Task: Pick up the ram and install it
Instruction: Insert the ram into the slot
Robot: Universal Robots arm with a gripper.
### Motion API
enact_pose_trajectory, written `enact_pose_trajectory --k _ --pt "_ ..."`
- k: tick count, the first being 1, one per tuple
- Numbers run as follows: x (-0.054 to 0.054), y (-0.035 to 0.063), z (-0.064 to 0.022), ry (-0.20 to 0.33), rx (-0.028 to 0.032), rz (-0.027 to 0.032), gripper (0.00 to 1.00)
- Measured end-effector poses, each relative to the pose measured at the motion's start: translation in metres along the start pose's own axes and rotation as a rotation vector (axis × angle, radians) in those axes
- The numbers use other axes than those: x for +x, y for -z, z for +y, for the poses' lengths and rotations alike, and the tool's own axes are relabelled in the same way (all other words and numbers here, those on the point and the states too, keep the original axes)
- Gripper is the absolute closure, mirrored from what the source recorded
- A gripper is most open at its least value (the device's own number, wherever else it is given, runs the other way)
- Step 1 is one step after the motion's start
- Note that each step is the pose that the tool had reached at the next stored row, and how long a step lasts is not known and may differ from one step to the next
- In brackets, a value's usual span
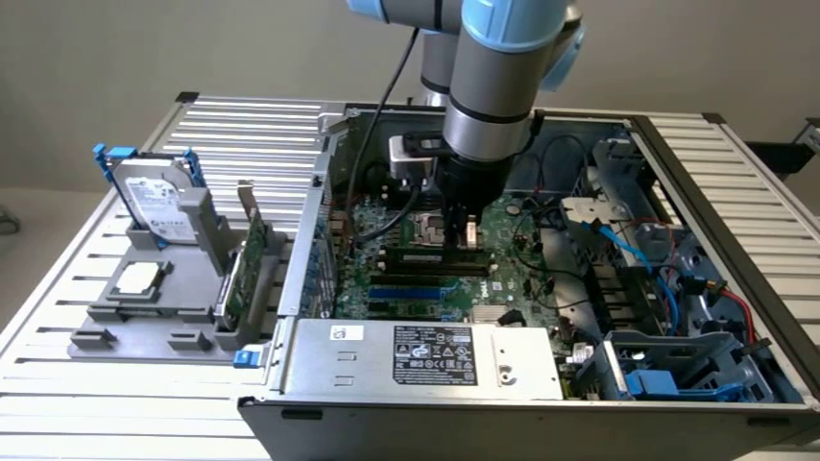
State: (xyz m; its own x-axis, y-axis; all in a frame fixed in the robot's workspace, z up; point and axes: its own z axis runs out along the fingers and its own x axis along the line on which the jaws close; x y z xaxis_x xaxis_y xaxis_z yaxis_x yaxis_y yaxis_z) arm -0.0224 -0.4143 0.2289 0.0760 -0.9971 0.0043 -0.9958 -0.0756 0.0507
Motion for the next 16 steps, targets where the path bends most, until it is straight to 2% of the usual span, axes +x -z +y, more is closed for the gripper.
enact_pose_trajectory --k 16 --pt "-0.002 -0.0047 -0.001 0.0 -0.0001 0.0023 0.86"
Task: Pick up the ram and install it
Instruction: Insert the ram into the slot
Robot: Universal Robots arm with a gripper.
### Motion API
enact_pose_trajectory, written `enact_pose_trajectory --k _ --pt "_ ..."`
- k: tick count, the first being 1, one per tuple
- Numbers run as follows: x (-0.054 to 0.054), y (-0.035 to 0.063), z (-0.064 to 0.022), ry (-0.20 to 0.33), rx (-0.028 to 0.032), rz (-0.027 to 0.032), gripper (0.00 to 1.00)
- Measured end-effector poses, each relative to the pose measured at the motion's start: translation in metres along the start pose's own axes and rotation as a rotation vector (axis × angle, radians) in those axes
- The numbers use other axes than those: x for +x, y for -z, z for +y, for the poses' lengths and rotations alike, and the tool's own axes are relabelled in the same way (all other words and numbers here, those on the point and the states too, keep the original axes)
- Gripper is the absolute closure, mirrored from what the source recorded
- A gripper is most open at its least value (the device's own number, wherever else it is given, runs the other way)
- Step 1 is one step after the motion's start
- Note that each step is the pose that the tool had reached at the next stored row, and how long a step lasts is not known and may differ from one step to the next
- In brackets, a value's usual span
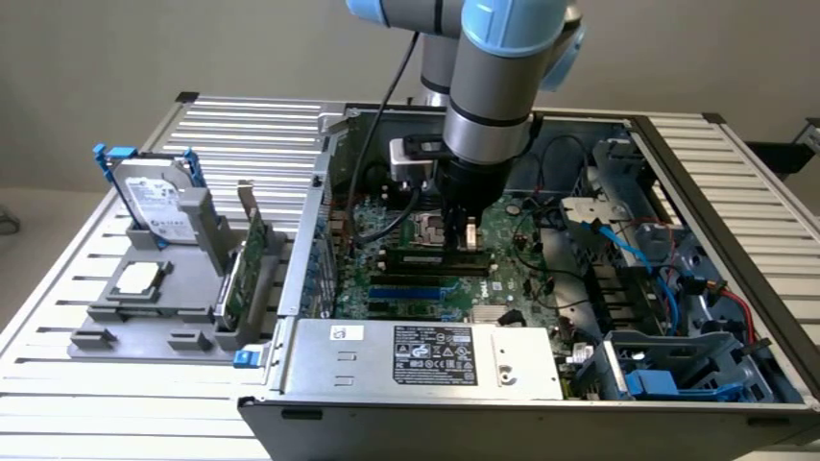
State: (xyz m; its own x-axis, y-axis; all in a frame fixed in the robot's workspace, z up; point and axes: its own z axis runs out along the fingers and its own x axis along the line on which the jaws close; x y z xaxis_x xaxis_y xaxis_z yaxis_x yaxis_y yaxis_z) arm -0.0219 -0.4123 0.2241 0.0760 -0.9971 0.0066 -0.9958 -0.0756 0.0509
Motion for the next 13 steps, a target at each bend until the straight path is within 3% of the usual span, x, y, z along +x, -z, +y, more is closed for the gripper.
enact_pose_trajectory --k 13 --pt "-0.001 -0.0013 -0.0001 -0.001 0.0001 -0.0002 0.86"
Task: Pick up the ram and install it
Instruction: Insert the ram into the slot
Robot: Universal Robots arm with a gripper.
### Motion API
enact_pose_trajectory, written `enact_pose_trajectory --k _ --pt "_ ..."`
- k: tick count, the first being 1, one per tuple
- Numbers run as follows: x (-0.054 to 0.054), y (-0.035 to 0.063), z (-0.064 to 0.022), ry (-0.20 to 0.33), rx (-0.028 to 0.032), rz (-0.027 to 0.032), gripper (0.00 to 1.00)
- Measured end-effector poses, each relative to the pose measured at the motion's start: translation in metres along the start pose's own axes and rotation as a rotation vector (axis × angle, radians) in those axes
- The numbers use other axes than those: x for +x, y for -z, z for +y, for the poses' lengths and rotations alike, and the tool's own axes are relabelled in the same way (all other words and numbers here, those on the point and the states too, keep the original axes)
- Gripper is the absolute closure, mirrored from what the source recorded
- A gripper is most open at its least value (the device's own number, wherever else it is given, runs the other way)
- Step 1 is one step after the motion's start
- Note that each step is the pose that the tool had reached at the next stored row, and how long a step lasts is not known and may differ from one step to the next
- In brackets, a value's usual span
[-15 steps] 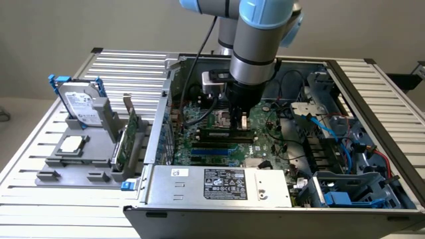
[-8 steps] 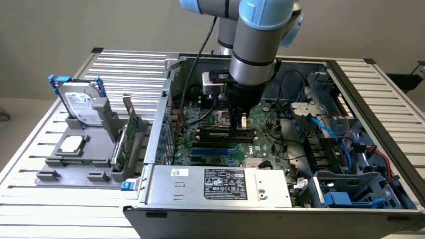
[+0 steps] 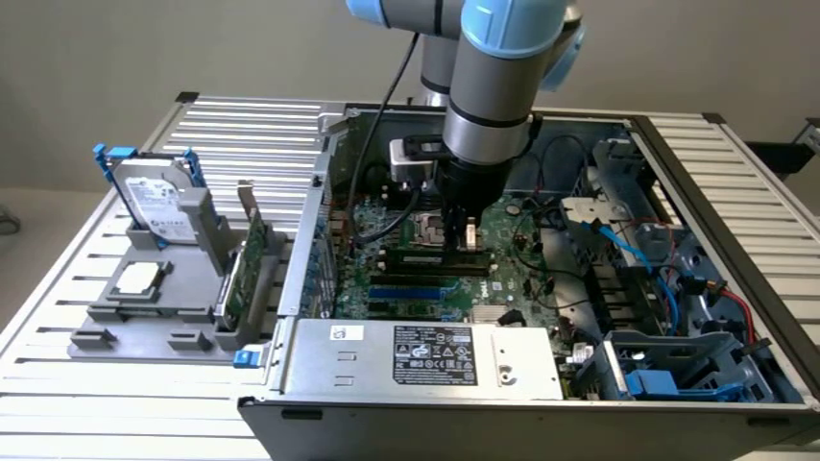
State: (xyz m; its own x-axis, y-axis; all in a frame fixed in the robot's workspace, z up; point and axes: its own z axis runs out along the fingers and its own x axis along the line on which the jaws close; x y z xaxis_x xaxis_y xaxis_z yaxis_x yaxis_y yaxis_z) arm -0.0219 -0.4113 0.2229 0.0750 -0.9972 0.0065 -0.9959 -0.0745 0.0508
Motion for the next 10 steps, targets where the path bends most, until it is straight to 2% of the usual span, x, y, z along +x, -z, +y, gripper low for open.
enact_pose_trajectory --k 6,10 --pt "0.0 0.0015 0.0001 -0.001 0.0027 0.002 0.86" --pt "0.0 0.0014 0.0004 -0.004 0.0108 0.0071 0.86"
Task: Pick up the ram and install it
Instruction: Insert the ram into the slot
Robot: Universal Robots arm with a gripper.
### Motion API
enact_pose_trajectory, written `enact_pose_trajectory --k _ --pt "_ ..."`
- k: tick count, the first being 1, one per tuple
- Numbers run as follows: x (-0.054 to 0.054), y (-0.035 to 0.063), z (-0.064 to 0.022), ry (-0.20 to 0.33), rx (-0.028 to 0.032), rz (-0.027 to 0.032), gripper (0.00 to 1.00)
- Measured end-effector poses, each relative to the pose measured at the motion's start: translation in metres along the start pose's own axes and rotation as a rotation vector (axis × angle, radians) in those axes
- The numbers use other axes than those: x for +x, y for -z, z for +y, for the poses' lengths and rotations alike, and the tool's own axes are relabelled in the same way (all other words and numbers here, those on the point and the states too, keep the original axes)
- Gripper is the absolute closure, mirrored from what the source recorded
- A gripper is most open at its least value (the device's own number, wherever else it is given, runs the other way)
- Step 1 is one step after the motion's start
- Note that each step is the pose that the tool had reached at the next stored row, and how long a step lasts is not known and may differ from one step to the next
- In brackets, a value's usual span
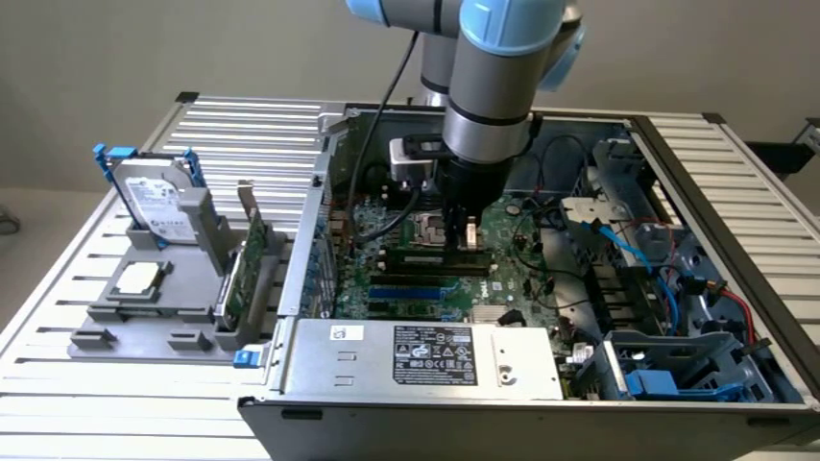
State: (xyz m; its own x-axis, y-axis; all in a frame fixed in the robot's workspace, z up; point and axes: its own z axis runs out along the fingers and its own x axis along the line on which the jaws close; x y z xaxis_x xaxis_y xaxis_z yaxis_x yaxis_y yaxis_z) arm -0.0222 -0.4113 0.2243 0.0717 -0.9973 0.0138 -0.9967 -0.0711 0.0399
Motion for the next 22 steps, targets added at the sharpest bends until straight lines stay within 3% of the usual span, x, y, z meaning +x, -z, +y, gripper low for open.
enact_pose_trajectory --k 2,22 --pt "0.0 0.0 0.0008 -0.002 0.0028 0.0024 0.86" --pt "-0.0019 -0.0019 0.0031 -0.024 0.0026 0.0067 0.86"
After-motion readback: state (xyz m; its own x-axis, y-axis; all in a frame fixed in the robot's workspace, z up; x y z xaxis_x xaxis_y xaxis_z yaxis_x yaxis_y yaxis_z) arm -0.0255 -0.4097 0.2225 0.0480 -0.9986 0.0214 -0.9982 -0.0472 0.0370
